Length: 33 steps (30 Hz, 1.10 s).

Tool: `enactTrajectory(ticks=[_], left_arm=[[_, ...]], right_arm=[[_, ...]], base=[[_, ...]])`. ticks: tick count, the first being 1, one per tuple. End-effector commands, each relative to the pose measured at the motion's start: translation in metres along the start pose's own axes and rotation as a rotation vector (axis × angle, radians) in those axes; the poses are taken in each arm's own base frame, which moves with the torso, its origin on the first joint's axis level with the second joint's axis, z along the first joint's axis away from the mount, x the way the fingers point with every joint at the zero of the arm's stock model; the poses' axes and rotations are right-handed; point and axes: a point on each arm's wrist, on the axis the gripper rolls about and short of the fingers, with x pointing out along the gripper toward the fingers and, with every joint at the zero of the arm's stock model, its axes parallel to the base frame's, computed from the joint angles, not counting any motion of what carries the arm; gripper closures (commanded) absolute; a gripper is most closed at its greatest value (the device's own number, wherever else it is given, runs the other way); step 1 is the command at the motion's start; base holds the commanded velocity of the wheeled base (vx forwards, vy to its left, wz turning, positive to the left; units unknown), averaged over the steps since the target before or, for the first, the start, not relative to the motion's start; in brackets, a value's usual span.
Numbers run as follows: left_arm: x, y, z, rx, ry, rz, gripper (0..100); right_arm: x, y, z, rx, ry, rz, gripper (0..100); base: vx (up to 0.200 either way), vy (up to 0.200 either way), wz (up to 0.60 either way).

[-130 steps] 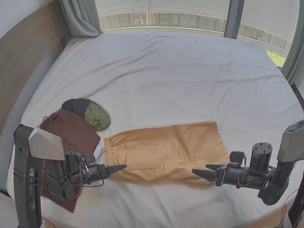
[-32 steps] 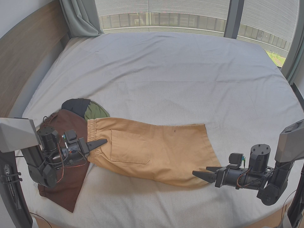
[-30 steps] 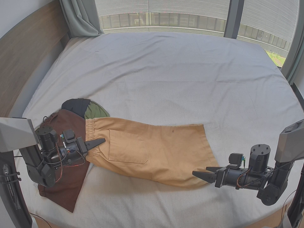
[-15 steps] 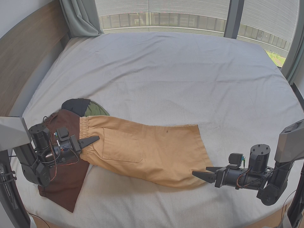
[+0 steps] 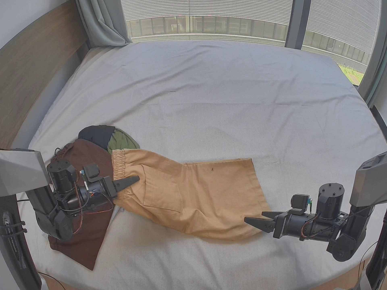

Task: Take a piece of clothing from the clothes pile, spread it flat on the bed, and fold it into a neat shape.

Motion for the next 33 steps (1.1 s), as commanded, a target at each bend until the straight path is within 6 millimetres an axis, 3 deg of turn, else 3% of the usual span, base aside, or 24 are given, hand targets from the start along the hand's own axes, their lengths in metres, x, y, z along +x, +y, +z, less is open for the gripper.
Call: enactTrajectory(ticks=[1, 10, 33], left_arm=[[0.02, -0.013, -0.009, 0.019, 0.024, -0.033, 100], [0.054, -0.028, -0.016, 0.05, 0.032, -0.083, 100], [0.096, -0.06, -0.031, -0.071, 0.088, -0.207, 100]], right_arm=[[-0.001, 0.002, 0.002, -0.004, -0.007, 0.005, 0], [-0.002, 0.003, 0.005, -0.011, -0.022, 0.01, 0], [-0.001, 0.003, 0.011, -0.016, -0.048, 0.011, 0]], base=[[0.0, 0.0, 0.0], [0.0, 0.0, 0.0], [0.0, 0.0, 0.0]])
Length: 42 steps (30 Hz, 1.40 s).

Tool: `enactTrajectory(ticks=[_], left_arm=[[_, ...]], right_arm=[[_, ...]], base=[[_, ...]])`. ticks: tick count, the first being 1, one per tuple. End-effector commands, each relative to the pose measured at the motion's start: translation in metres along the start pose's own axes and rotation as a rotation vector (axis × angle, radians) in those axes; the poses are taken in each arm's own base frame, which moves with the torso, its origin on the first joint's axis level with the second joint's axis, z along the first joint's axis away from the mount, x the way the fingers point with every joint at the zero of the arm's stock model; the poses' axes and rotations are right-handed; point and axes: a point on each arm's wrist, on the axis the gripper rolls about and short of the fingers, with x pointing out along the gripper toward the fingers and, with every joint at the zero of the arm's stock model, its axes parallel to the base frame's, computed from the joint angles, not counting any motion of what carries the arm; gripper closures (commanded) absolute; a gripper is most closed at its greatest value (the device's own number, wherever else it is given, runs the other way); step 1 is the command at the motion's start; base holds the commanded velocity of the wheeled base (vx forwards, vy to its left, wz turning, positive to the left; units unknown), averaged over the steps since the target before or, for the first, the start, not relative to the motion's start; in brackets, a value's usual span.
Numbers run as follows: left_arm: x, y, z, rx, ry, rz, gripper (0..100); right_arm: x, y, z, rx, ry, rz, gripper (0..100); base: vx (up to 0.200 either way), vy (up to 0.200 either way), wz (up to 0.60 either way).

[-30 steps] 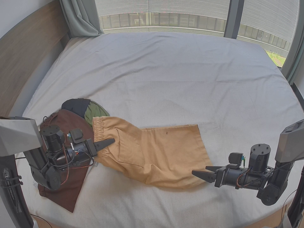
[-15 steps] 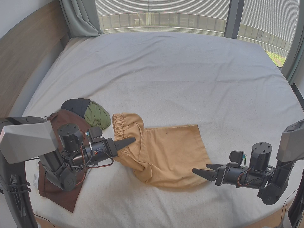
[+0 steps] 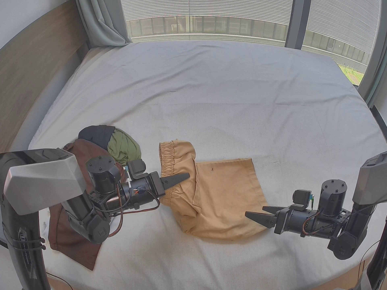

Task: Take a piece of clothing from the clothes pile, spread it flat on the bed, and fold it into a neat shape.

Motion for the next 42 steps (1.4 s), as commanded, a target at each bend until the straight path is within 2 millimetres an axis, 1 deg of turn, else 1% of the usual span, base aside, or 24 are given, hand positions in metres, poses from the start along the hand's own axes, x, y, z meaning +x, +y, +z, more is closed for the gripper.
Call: enactTrajectory(ticks=[1, 5, 8, 12, 16, 21, 24, 30, 35, 42], left_arm=[[0.009, -0.004, -0.003, -0.019, 0.012, -0.022, 100], [0.018, -0.002, -0.007, -0.025, 0.023, -0.034, 100], [0.024, -0.002, -0.008, -0.021, 0.026, -0.045, 100], [0.038, 0.002, -0.011, -0.029, 0.048, -0.05, 100], [0.052, 0.005, -0.02, -0.032, 0.073, -0.066, 100], [0.066, 0.009, -0.029, -0.059, 0.073, -0.064, 100], [0.071, 0.009, -0.033, -0.08, 0.082, -0.068, 100], [0.082, 0.018, -0.045, -0.093, 0.075, -0.056, 100], [0.087, 0.022, -0.048, -0.094, 0.071, -0.052, 100], [0.091, 0.022, -0.053, -0.098, 0.084, -0.054, 100]], right_arm=[[0.0, 0.0, 0.002, -0.002, -0.009, 0.0, 0], [-0.002, -0.003, 0.005, -0.002, -0.023, -0.008, 0], [-0.002, -0.001, 0.009, -0.008, -0.04, -0.001, 0], [-0.001, -0.002, 0.013, -0.012, -0.059, 0.0, 0], [0.0, -0.004, 0.017, -0.012, -0.075, -0.004, 0], [0.001, -0.005, 0.018, -0.013, -0.08, -0.002, 0], [0.002, -0.005, 0.02, -0.014, -0.086, -0.002, 0], [0.002, -0.008, 0.024, -0.014, -0.102, -0.009, 0], [0.002, -0.009, 0.024, -0.014, -0.105, -0.011, 0], [0.002, -0.009, 0.025, -0.015, -0.109, -0.011, 0]], base=[[0.0, 0.0, 0.0], [0.0, 0.0, 0.0], [0.0, 0.0, 0.0], [0.0, 0.0, 0.0], [0.0, 0.0, 0.0], [0.0, 0.0, 0.0], [0.0, 0.0, 0.0], [0.0, 0.0, 0.0], [0.0, 0.0, 0.0], [0.0, 0.0, 0.0]])
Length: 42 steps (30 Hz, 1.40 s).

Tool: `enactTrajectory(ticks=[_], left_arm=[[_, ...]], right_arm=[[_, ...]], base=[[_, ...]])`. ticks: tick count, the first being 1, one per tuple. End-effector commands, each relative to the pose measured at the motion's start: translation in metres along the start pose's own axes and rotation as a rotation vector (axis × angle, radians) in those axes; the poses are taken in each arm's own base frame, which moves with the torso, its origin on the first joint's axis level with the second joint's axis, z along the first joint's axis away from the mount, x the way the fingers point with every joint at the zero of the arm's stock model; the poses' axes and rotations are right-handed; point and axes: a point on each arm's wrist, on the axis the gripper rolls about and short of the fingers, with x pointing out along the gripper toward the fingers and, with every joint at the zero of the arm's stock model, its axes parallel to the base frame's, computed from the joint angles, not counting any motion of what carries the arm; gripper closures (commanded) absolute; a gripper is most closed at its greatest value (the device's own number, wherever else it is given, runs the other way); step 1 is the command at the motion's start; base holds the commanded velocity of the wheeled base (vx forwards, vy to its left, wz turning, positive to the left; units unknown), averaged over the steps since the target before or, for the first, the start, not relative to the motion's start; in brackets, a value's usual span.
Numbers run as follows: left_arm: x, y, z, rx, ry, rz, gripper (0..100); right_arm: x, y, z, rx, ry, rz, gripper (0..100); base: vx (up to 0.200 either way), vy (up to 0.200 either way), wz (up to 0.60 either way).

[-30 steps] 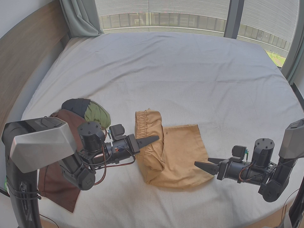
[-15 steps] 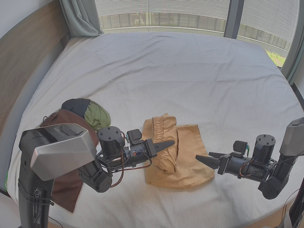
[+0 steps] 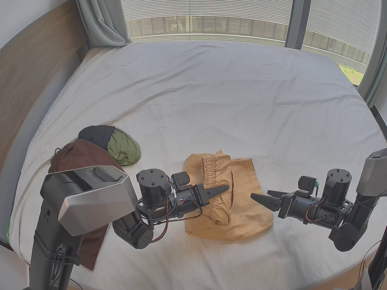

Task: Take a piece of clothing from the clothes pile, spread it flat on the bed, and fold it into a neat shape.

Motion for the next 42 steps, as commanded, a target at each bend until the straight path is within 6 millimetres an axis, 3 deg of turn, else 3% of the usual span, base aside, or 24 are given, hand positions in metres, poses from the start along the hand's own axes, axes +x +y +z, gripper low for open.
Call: enactTrajectory(ticks=[1, 5, 6, 15, 25, 29, 42], left_arm=[[0.003, 0.004, -0.005, -0.005, 0.01, 0.002, 100], [0.005, 0.006, -0.006, -0.007, 0.009, 0.006, 100], [0.005, 0.007, -0.005, -0.006, 0.002, 0.01, 0], [0.006, 0.006, -0.002, 0.001, -0.009, 0.007, 0], [-0.01, -0.005, 0.017, 0.03, -0.061, 0.005, 0], [-0.028, -0.018, 0.031, 0.081, -0.094, 0.019, 0], [-0.071, -0.012, 0.039, 0.235, -0.117, 0.132, 0]], right_arm=[[0.001, 0.0, 0.0, 0.0, -0.001, 0.001, 0], [0.001, 0.0, 0.0, 0.0, -0.001, 0.001, 0], [0.001, 0.0, 0.0, 0.0, -0.001, 0.001, 0], [0.0, -0.002, 0.0, 0.003, 0.0, -0.005, 0], [0.003, -0.001, -0.005, 0.003, 0.019, 0.0, 0], [0.007, -0.004, -0.012, 0.015, 0.049, -0.006, 0], [0.019, -0.012, -0.041, 0.049, 0.157, -0.023, 0]], base=[[0.0, 0.0, 0.0], [0.0, 0.0, 0.0], [0.0, 0.0, 0.0], [0.0, 0.0, 0.0], [0.0, 0.0, 0.0], [0.0, 0.0, 0.0], [0.0, 0.0, 0.0]])
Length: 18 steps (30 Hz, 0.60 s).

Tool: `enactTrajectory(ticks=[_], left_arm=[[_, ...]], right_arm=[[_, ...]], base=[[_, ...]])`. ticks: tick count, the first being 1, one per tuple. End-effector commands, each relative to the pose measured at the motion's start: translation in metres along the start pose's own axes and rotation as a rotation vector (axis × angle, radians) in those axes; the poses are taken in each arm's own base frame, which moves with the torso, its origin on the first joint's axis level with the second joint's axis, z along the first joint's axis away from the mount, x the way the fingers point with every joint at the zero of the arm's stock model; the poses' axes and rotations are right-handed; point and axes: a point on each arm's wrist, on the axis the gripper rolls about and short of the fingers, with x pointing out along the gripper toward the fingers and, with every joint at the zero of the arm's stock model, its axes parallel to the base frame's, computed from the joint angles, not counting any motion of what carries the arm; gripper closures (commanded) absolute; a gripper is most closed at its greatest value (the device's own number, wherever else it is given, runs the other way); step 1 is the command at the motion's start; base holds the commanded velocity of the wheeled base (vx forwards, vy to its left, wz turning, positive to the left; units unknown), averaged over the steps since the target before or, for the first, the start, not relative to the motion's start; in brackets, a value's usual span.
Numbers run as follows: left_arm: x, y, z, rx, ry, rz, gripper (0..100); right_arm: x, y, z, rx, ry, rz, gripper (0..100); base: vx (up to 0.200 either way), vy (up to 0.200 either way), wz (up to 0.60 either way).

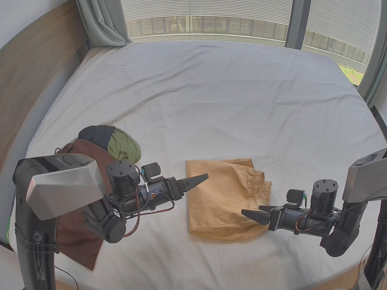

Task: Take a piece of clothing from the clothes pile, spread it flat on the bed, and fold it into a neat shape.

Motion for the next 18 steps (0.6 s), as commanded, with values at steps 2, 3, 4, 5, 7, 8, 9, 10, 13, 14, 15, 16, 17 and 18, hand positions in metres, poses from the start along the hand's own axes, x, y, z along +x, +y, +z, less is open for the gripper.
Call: enactTrajectory(ticks=[2, 3, 4, 5, 7, 8, 9, 10, 13, 14, 15, 16, 17, 18], left_arm=[[-0.021, -0.003, 0.015, 0.035, -0.035, 0.029, 0], [-0.025, -0.003, 0.017, 0.05, -0.04, 0.037, 0], [-0.028, -0.003, 0.019, 0.063, -0.046, 0.044, 0], [-0.03, -0.003, 0.02, 0.07, -0.048, 0.047, 0], [-0.038, 0.001, 0.024, 0.102, -0.058, 0.068, 0], [-0.038, 0.002, 0.024, 0.101, -0.058, 0.072, 0], [-0.043, 0.005, 0.025, 0.113, -0.062, 0.088, 0], [-0.049, 0.008, 0.027, 0.13, -0.069, 0.103, 0], [-0.063, 0.014, 0.026, 0.156, -0.079, 0.134, 0], [-0.066, 0.015, 0.025, 0.163, -0.078, 0.138, 0], [-0.069, 0.016, 0.023, 0.164, -0.072, 0.147, 0], [-0.074, 0.017, 0.021, 0.174, -0.065, 0.159, 0], [-0.077, 0.017, 0.022, 0.191, -0.065, 0.165, 0], [-0.077, 0.017, 0.022, 0.191, -0.065, 0.165, 0]], right_arm=[[0.009, -0.011, -0.017, 0.029, 0.066, -0.026, 0], [0.01, -0.013, -0.019, 0.032, 0.074, -0.03, 0], [0.011, -0.014, -0.021, 0.035, 0.081, -0.033, 0], [0.012, -0.015, -0.022, 0.037, 0.085, -0.035, 0], [0.015, -0.02, -0.028, 0.047, 0.103, -0.047, 0], [0.015, -0.02, -0.028, 0.047, 0.103, -0.047, 0], [0.016, -0.023, -0.031, 0.051, 0.112, -0.054, 0], [0.016, -0.025, -0.033, 0.057, 0.121, -0.06, 0], [0.018, -0.028, -0.037, 0.065, 0.133, -0.069, 0], [0.018, -0.029, -0.038, 0.066, 0.138, -0.071, 0], [0.019, -0.03, -0.039, 0.067, 0.141, -0.072, 0], [0.019, -0.031, -0.04, 0.061, 0.142, -0.075, 0], [0.02, -0.032, -0.041, 0.055, 0.146, -0.076, 0], [0.02, -0.032, -0.041, 0.055, 0.146, -0.076, 0]], base=[[0.0, 0.0, 0.0], [0.0, 0.0, 0.0], [0.0, 0.0, 0.0], [0.0, 0.0, 0.0], [0.0, 0.0, 0.0], [0.0, 0.0, 0.0], [0.0, 0.0, 0.0], [0.0, 0.0, 0.0], [0.0, 0.0, 0.0], [0.0, 0.0, 0.0], [0.0, 0.0, 0.0], [0.0, 0.0, 0.0], [0.0, 0.0, 0.0], [0.0, 0.0, 0.0]])
